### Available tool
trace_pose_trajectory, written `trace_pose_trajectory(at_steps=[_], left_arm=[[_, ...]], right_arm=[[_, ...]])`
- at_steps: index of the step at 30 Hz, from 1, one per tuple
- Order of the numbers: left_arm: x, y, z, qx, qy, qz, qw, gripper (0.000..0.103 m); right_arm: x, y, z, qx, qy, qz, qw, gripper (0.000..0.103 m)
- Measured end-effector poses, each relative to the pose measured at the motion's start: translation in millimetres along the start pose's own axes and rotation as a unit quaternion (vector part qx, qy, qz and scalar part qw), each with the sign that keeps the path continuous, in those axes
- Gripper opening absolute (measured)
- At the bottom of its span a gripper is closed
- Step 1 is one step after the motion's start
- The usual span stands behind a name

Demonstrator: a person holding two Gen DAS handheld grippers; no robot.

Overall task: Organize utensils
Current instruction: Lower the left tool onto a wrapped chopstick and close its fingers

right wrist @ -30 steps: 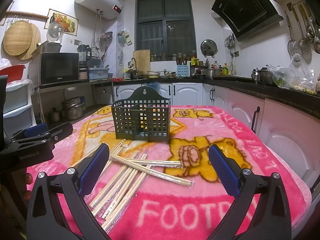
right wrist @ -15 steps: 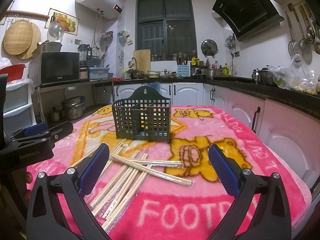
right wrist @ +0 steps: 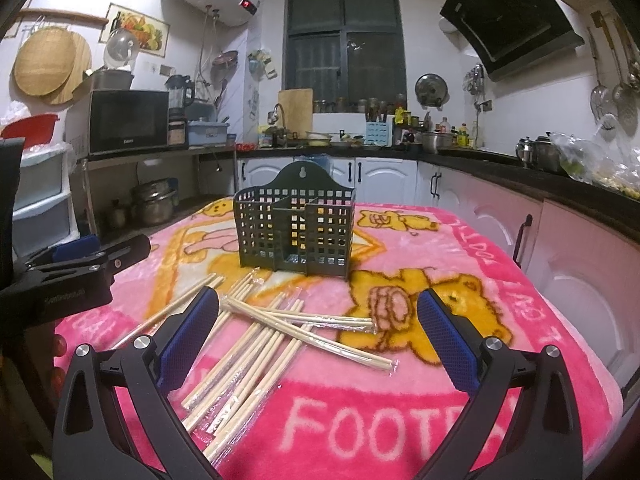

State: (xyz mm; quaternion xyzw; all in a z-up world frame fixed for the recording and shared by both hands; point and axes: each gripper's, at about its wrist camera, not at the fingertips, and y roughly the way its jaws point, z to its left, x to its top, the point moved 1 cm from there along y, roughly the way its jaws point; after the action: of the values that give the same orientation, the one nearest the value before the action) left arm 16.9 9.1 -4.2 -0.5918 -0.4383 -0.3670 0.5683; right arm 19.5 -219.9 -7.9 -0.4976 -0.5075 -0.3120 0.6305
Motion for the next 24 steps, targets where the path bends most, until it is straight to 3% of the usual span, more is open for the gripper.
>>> trace_pose_trajectory(at_steps=[10,24], left_arm=[[-1,12,24,0.03,-0.015,0.028,0.999,0.093],[4,46,55,0.016,-0.019,0.101,0.9946,0.093]], right_arm=[[6,25,11,0.038,-0.044,0.043,0.997,0.097],[17,71,45,0.109,-0.134,0.115,0.978,0.097]])
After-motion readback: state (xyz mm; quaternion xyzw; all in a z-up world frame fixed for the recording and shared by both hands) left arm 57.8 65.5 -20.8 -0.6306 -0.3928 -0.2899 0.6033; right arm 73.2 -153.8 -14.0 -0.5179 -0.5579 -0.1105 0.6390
